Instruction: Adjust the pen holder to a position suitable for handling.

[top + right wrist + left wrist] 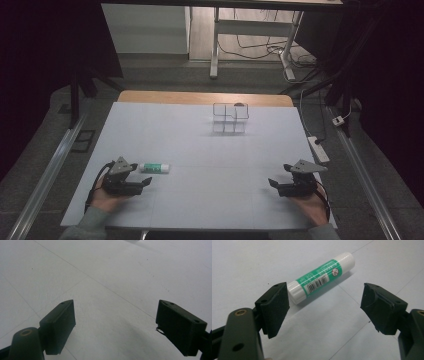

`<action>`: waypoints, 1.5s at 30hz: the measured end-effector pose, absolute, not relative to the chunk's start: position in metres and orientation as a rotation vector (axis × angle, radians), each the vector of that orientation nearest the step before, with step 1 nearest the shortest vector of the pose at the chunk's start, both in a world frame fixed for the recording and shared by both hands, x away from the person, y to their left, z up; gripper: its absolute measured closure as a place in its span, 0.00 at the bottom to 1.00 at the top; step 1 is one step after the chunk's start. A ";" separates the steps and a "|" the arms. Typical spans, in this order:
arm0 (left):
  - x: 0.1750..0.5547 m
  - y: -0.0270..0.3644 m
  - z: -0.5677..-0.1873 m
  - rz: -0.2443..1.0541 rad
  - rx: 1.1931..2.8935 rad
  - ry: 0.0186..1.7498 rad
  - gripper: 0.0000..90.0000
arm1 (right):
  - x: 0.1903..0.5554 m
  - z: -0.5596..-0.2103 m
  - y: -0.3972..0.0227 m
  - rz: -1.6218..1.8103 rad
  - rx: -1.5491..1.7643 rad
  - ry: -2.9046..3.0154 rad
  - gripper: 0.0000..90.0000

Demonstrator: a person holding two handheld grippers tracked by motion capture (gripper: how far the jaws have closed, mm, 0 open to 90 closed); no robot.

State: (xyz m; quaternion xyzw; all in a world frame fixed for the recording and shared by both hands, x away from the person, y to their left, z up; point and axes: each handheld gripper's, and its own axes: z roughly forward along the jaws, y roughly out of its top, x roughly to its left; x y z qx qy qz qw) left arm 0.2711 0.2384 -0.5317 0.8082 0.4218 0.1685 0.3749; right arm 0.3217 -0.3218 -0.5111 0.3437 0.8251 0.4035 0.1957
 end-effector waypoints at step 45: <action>0.272 0.238 -0.531 0.435 2.060 1.077 0.25 | 0.344 -0.504 -0.311 1.147 1.008 2.300 0.22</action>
